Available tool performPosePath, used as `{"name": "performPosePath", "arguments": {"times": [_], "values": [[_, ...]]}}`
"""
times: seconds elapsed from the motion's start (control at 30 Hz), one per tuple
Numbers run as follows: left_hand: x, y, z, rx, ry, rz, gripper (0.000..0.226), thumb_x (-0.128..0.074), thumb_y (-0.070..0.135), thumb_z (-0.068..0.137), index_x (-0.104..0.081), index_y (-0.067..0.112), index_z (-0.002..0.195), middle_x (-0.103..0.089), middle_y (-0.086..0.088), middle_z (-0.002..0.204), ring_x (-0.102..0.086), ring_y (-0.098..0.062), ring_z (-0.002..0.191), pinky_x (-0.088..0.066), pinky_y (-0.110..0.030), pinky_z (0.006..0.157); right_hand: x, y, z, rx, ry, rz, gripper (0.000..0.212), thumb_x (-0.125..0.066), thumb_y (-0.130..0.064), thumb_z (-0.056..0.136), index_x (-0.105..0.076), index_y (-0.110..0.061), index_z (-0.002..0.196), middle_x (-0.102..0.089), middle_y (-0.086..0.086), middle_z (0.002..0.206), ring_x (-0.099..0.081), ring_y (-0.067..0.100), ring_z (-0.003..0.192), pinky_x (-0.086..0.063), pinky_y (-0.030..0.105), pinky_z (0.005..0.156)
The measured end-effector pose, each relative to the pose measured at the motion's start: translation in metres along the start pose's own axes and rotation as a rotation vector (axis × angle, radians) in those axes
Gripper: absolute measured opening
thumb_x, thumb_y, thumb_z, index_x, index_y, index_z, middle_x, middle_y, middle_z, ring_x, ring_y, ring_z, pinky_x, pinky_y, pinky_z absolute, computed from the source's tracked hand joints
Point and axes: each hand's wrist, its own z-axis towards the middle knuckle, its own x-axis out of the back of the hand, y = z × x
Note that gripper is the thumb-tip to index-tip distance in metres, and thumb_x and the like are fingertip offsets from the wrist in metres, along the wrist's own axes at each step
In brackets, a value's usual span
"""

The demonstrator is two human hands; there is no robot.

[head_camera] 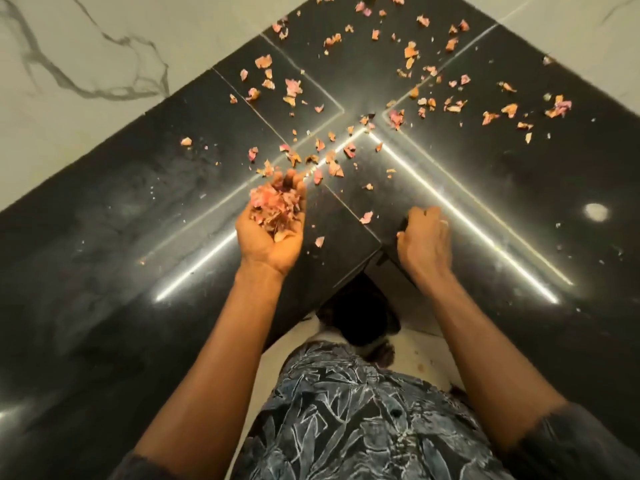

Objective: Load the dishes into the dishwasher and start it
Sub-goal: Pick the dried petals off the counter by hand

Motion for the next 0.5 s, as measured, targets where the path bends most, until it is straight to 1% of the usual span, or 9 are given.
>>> {"name": "performPosePath", "arguments": {"times": [0.07,0.13,0.17,0.23,0.27,0.33,0.4,0.43,0.5], "values": [[0.006,0.009,0.003,0.007,0.002,-0.012,0.040,-0.034,0.020,0.104,-0.063,-0.006,0.113,-0.069,-0.022,0.106,-0.066,-0.034,0.102,-0.057,-0.041,0.094,-0.006,-0.015,0.007,0.082,0.018,-0.016,0.017,-0.050,-0.004,0.090,-0.060,0.002,0.103,-0.054,0.027,0.112,-0.055,0.047,0.100,-0.042,0.047,0.075],[0.007,0.012,0.008,0.030,-0.012,0.005,0.038,-0.035,0.017,0.103,-0.063,-0.005,0.114,-0.069,-0.021,0.106,-0.066,-0.033,0.102,-0.055,-0.041,0.097,-0.016,-0.033,0.019,0.155,-0.012,0.044,0.022,-0.045,-0.013,0.090,-0.060,0.001,0.099,-0.056,0.024,0.105,-0.056,0.046,0.095,-0.035,0.043,0.068],[0.007,0.012,0.009,0.042,-0.014,0.005,0.035,-0.037,0.015,0.101,-0.064,-0.005,0.113,-0.069,-0.020,0.106,-0.067,-0.032,0.101,-0.054,-0.041,0.098,-0.021,-0.039,0.026,0.190,-0.024,0.083,0.021,-0.048,-0.014,0.091,-0.062,-0.001,0.099,-0.057,0.022,0.103,-0.057,0.044,0.094,-0.036,0.042,0.068],[0.006,0.015,0.011,0.086,-0.024,0.017,0.035,-0.040,0.014,0.098,-0.067,-0.005,0.107,-0.069,-0.021,0.106,-0.068,-0.032,0.100,-0.055,-0.041,0.097,-0.023,-0.046,0.042,0.242,0.009,0.159,0.019,-0.057,-0.005,0.087,-0.068,-0.002,0.102,-0.061,0.021,0.102,-0.059,0.042,0.096,-0.047,0.044,0.075],[0.005,0.017,0.014,0.107,-0.019,0.030,0.037,-0.039,0.015,0.099,-0.070,-0.005,0.103,-0.069,-0.021,0.105,-0.068,-0.033,0.099,-0.055,-0.041,0.096,-0.020,-0.046,0.056,0.232,0.069,0.185,0.022,-0.057,-0.001,0.086,-0.069,-0.002,0.103,-0.062,0.021,0.104,-0.060,0.042,0.098,-0.049,0.045,0.081],[0.003,0.019,0.017,0.132,-0.012,0.040,0.042,-0.037,0.015,0.102,-0.073,-0.006,0.096,-0.069,-0.021,0.106,-0.067,-0.033,0.100,-0.054,-0.041,0.098,-0.006,-0.042,0.086,0.138,0.153,0.150,0.024,-0.053,-0.001,0.088,-0.069,-0.003,0.105,-0.063,0.023,0.109,-0.059,0.042,0.102,-0.049,0.045,0.087],[0.003,0.020,0.018,0.167,-0.018,0.037,0.043,-0.036,0.016,0.102,-0.073,-0.006,0.096,-0.068,-0.021,0.107,-0.067,-0.032,0.102,-0.052,-0.040,0.100,-0.001,-0.033,0.108,0.111,0.082,0.018,0.022,-0.051,-0.004,0.091,-0.068,-0.002,0.103,-0.062,0.024,0.112,-0.058,0.043,0.105,-0.048,0.043,0.087],[0.003,0.020,0.018,0.182,-0.021,0.039,0.044,-0.036,0.016,0.103,-0.073,-0.006,0.096,-0.069,-0.021,0.107,-0.068,-0.032,0.101,-0.053,-0.040,0.099,0.000,-0.032,0.109,0.162,0.027,-0.051,0.023,-0.050,-0.005,0.092,-0.068,-0.003,0.105,-0.060,0.023,0.114,-0.057,0.043,0.107,-0.048,0.043,0.088],[0.004,0.019,0.019,0.191,-0.020,0.031,0.048,-0.034,0.017,0.104,-0.074,-0.007,0.095,-0.070,-0.021,0.104,-0.070,-0.033,0.098,-0.054,-0.040,0.098,-0.006,-0.033,0.093,0.338,-0.030,-0.113,0.030,-0.048,-0.009,0.092,-0.069,-0.003,0.112,-0.059,0.020,0.117,-0.055,0.042,0.108,-0.049,0.043,0.091]]}}
